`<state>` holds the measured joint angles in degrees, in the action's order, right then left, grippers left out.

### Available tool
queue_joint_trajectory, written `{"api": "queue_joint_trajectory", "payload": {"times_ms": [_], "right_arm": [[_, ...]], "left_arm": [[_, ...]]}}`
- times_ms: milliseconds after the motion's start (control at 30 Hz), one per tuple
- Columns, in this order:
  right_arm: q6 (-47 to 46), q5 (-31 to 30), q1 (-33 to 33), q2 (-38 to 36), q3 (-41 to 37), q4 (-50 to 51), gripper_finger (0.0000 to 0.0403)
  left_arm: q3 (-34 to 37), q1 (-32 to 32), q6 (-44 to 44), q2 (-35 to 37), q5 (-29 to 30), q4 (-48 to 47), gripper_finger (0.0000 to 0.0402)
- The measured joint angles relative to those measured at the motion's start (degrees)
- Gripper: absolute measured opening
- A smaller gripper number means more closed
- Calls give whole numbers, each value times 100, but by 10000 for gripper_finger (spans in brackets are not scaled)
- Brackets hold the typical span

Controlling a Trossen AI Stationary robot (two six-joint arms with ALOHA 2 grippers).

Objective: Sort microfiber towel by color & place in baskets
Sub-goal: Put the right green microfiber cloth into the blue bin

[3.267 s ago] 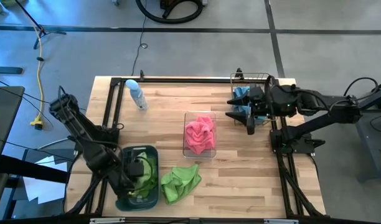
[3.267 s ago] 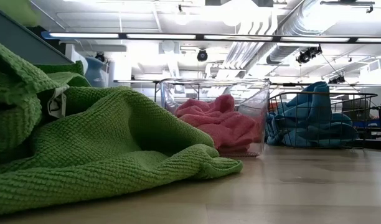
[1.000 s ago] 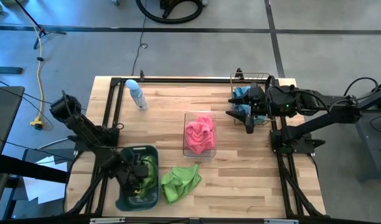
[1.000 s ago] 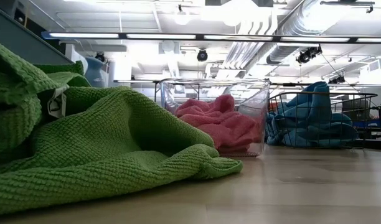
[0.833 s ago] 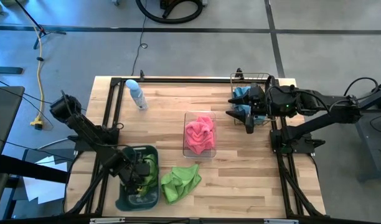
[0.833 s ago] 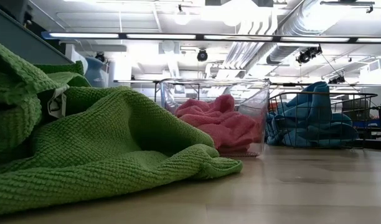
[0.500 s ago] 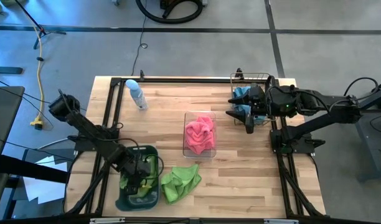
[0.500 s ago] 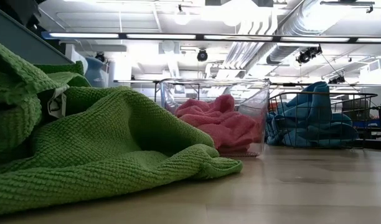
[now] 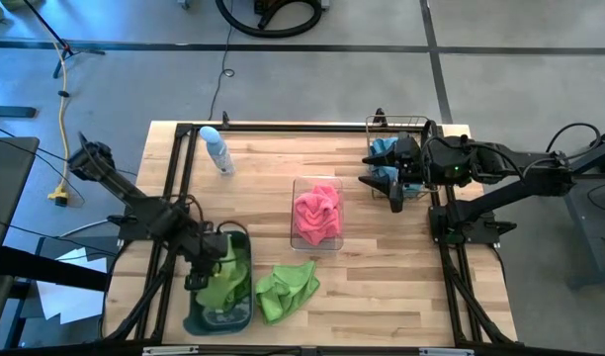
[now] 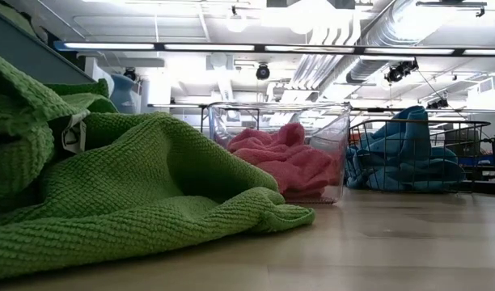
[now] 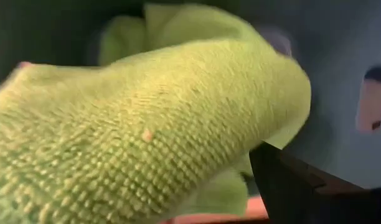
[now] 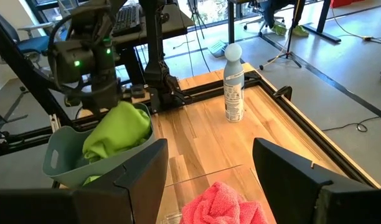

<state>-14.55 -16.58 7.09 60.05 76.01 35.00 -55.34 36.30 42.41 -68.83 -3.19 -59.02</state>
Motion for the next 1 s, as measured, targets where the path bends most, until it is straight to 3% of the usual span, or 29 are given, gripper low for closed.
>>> {"api": "queue_joint_trajectory", "payload": {"times_ms": [267, 400, 500, 733, 1000], "right_arm": [[0, 0, 1, 0, 0, 0, 234], [-20, 5, 0, -2, 2, -1, 234], [-82, 50, 2, -2, 2, -4, 234], [-1, 55, 0, 322, 11, -24, 234], [56, 472, 0, 1050, 9, -79, 234]], "left_arm": [[-1, 64, 294, -315, 88, 444, 218], [-17, 211, 108, -845, -467, 672, 218], [-269, 227, -277, -1131, -917, 217, 218], [-1192, -19, -1084, -1203, -665, -1535, 218], [-1646, -117, -1711, -1192, -361, -2641, 218]]}}
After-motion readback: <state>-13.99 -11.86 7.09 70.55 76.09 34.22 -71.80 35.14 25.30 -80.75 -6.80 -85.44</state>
